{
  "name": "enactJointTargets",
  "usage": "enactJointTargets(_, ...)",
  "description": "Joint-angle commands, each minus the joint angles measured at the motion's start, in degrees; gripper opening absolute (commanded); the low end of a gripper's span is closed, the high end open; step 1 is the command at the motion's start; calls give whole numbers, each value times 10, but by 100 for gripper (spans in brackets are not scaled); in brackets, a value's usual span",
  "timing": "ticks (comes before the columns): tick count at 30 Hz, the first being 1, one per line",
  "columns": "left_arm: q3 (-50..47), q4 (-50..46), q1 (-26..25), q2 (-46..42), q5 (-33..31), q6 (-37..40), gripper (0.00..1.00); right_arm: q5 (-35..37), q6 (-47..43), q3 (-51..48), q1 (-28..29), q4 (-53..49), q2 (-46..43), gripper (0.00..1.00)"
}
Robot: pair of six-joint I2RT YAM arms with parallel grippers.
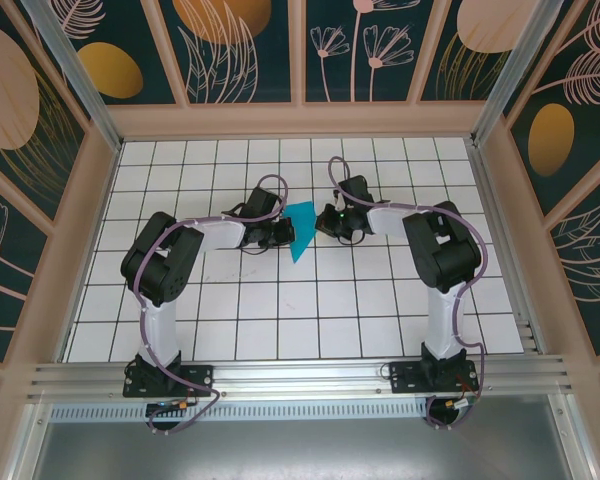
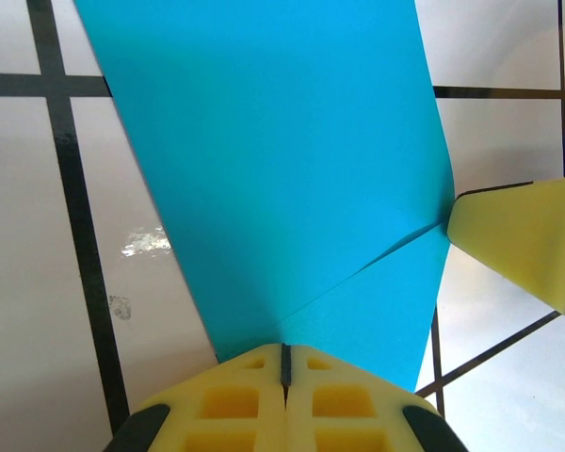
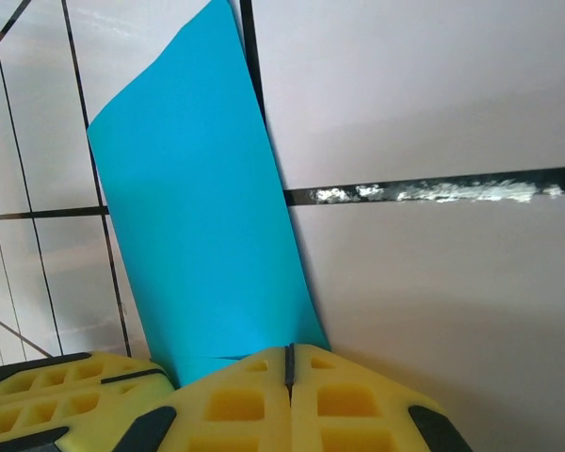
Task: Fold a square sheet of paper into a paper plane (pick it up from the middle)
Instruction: Third fold the triangle at the center of the table.
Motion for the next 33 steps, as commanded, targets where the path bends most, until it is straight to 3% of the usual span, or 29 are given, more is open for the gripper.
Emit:
enactJointTargets(1,1,-34,1,20,-8,12,7,13,-12,15,-3,-13,13,4)
enactJointTargets(7,0,-34,2,21,-7,13,7,39,-19,47,-3,-57,33,4)
enactJointTargets(17,0,-30,1,19,-4,17,7,-7,-33,4,14,-11,-60,4)
enactJointTargets(33,11,-28,1,4,-4,39,9,-52,-25,-4,43,-3,9,4)
